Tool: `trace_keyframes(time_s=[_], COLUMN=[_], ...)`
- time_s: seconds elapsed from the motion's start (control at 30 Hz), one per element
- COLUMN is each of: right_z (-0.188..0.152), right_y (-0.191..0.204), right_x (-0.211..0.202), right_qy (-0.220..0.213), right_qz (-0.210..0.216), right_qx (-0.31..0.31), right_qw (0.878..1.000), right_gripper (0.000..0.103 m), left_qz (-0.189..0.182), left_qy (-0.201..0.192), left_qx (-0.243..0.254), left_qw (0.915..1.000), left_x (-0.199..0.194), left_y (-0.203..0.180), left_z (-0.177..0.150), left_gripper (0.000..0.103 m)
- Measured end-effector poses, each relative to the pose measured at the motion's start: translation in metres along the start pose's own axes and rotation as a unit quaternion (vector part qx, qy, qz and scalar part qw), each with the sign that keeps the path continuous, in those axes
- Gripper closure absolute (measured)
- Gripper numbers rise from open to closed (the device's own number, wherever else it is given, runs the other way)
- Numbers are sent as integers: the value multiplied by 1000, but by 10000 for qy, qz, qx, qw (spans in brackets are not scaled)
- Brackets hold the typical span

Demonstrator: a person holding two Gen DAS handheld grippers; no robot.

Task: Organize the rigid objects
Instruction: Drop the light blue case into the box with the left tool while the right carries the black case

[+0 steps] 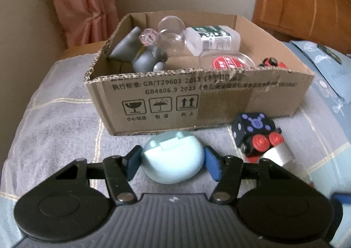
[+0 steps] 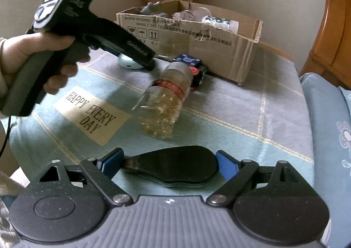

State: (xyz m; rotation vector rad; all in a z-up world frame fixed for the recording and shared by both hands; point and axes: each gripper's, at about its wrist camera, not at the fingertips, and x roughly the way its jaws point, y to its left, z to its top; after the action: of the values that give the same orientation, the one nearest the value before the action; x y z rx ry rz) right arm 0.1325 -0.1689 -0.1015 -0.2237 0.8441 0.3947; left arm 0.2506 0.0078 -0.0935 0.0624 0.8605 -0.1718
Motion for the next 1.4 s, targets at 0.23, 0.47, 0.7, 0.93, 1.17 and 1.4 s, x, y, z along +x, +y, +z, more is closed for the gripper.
trace_keyframes(time_s=[0.23, 0.47, 0.7, 0.93, 1.17, 1.4], right_z=[8, 26, 51, 82, 119, 135], right_y=[-17, -31, -43, -54, -58, -53], right_x=[-8, -16, -23, -28, -33, -34], right_qy=[53, 25, -63, -185, -409, -590], right_qz=[105, 143, 229, 98, -25, 16], right_qx=[14, -111, -296, -459, -674, -709], right_qw=[9999, 9998, 9993, 9987, 9969, 9957], right_gripper=[10, 10, 10, 10, 10, 10], left_qz=[-259, -547, -746, -596, -402, -279], left_qy=[218, 309, 176, -180, -270, -454], left_qx=[518, 875, 1134, 1262, 1129, 784], left_qw=[9981, 9942, 9906, 9900, 9924, 9955], left_x=[-13, -41, -68, -78, -60, -54], left_y=[6, 15, 14, 12, 12, 21], left_z=[-1, 8, 38, 77, 103, 102], left_gripper=[43, 43, 43, 43, 43, 5])
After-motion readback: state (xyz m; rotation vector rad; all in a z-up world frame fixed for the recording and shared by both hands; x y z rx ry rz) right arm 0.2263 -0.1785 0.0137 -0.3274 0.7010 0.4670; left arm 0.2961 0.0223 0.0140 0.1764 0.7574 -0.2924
